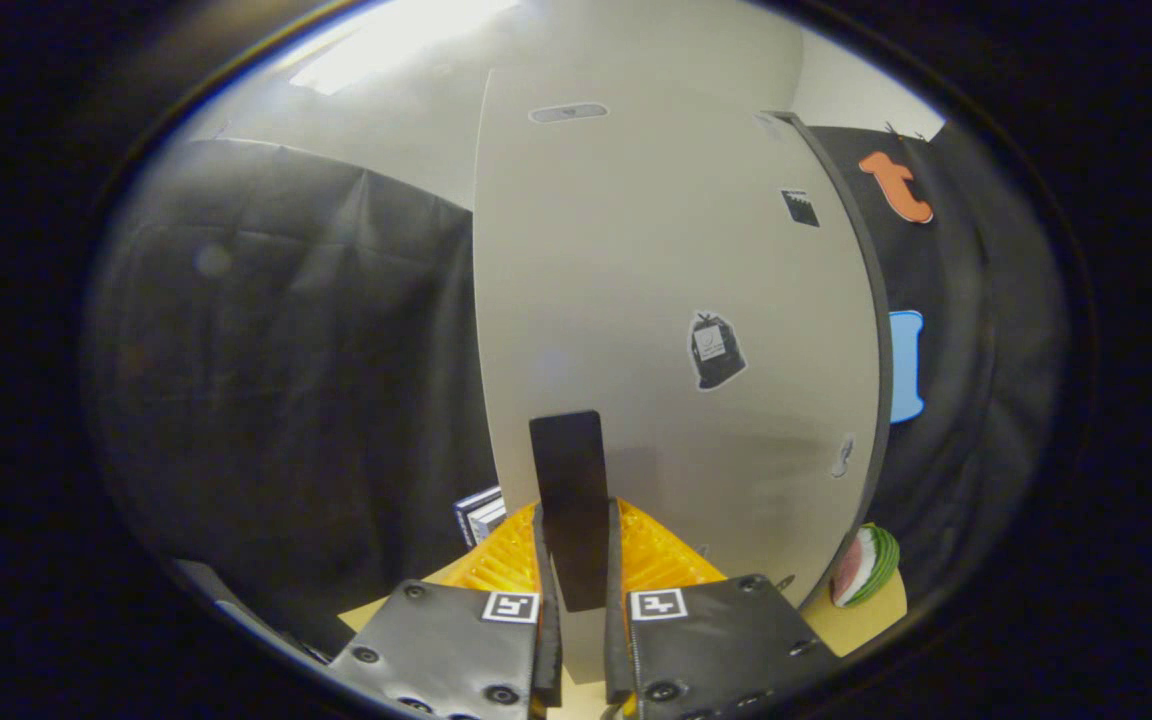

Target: Open the shoe cabinet door, grab the shoes and put them into the shoe cabinet, then close the shoe cabinet door.

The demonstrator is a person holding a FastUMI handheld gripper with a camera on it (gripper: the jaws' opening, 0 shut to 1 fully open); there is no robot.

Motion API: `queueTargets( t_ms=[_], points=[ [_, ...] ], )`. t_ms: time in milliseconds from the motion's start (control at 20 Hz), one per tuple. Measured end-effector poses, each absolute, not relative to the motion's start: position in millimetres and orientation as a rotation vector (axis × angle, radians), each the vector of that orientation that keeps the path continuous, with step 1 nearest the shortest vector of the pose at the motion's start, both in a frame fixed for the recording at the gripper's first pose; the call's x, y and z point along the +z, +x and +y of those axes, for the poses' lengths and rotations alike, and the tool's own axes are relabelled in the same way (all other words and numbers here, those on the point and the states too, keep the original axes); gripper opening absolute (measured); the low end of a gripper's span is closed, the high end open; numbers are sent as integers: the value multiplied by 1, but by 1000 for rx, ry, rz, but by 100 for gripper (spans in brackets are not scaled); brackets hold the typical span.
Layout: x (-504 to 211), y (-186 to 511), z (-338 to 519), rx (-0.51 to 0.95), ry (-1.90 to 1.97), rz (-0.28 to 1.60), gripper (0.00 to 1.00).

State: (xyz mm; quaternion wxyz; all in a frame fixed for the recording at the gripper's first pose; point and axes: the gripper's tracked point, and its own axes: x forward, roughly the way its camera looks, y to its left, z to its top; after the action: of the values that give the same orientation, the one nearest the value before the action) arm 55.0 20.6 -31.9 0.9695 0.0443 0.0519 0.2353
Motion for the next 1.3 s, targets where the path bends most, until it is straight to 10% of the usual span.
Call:
queueTargets(
  t_ms=[1300],
  points=[
    [-28,46,-29,255,182,108,15]
  ],
)
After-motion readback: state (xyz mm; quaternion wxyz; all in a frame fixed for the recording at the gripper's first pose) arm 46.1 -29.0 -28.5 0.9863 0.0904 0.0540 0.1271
